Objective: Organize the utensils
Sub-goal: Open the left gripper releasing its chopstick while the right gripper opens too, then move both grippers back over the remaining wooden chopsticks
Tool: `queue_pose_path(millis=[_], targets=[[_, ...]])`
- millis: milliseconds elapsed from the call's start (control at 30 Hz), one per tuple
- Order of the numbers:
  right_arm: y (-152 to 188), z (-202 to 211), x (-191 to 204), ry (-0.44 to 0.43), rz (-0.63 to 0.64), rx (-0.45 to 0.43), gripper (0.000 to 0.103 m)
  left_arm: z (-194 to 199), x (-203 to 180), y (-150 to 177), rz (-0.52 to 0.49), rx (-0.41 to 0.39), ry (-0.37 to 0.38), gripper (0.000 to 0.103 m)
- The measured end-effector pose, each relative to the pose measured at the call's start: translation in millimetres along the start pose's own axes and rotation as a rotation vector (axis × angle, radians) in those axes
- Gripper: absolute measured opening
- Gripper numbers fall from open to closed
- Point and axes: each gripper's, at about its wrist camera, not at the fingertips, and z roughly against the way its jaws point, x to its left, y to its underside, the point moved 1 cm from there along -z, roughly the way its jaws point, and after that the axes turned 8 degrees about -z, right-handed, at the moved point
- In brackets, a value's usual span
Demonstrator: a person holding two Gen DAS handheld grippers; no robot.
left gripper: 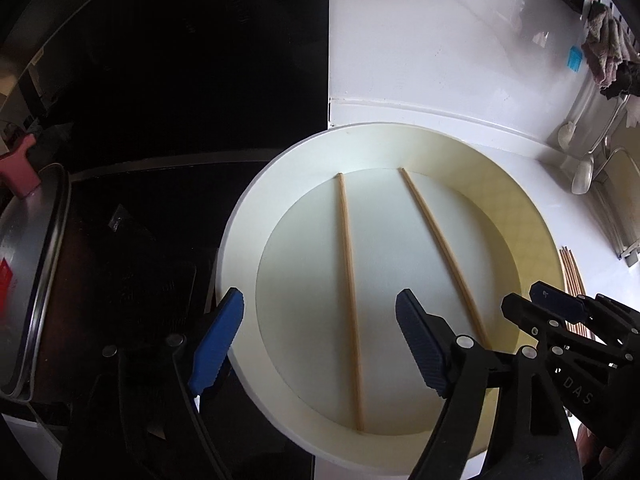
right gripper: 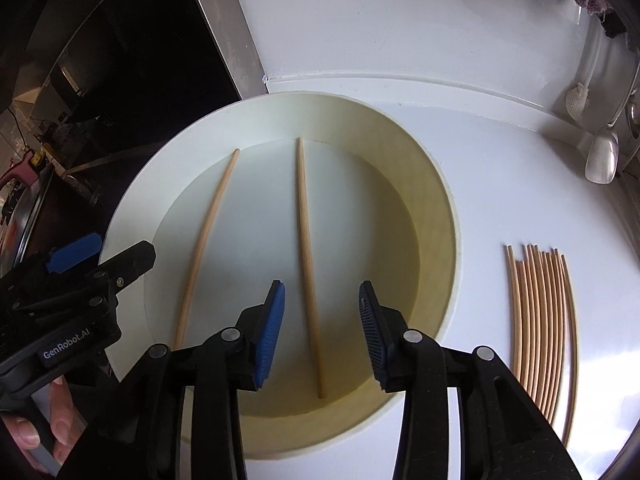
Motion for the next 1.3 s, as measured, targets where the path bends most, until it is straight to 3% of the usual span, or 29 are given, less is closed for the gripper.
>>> queue_pose_path(millis=[367,733,1100,1300], targets=[[30,54,-42,-0.007,-0.016,-0.049,0.049,53,-37,15,-0.013,-0.058,-0.003,0.089],[73,107,-136,0.041,-0.115,-0.089,0.053,84,-117,29,-0.074,-0.080,0.052,0.092],[112,133,-231,0.142,-0.177,-0.109,0.056,85,-207,52,-0.132,-0.046,0.119,0.093],[129,127,-264,0.149,-0.170,-0.101,0.056,68,-242,68,-0.131,0.000,0.121,0.093]])
